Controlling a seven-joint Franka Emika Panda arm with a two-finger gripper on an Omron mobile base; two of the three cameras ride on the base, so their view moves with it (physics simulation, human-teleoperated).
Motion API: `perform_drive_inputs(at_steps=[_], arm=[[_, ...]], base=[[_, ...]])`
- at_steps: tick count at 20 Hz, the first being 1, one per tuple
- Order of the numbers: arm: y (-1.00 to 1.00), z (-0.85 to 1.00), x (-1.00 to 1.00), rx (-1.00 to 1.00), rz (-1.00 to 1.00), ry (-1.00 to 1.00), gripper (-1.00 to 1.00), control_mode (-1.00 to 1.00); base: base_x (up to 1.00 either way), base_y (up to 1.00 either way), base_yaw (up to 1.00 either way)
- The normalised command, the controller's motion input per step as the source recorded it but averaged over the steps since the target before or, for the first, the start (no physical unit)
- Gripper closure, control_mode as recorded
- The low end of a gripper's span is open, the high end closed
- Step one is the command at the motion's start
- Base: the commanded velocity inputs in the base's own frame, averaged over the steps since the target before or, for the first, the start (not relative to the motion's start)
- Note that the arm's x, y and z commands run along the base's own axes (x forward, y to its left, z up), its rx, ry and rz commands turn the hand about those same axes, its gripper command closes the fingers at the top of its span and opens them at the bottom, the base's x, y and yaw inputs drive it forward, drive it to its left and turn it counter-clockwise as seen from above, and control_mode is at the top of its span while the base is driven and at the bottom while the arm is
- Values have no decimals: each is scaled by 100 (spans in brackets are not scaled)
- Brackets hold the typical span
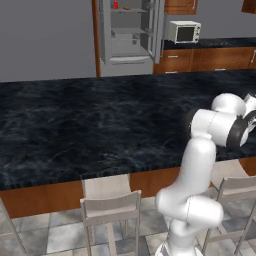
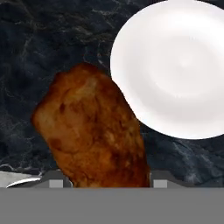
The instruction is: Pick the chicken drumstick and bell pepper from their plates and place them in the bowl. Then put the bowl in the fridge.
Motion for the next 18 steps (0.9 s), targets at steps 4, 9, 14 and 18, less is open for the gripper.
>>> perform_drive_inputs(at_steps=[4, 9, 14, 18], arm=[[36, 38, -21, -26, -2, 6, 100, -100], [6, 34, -12, -4, -2, 18, 100, -100], [-1, 37, 0, 6, 0, 28, 100, -100], [0, 8, 0, 2, 0, 2, 100, -100]], base=[[0, 0, 0], [0, 0, 0], [0, 0, 0], [0, 0, 0]])
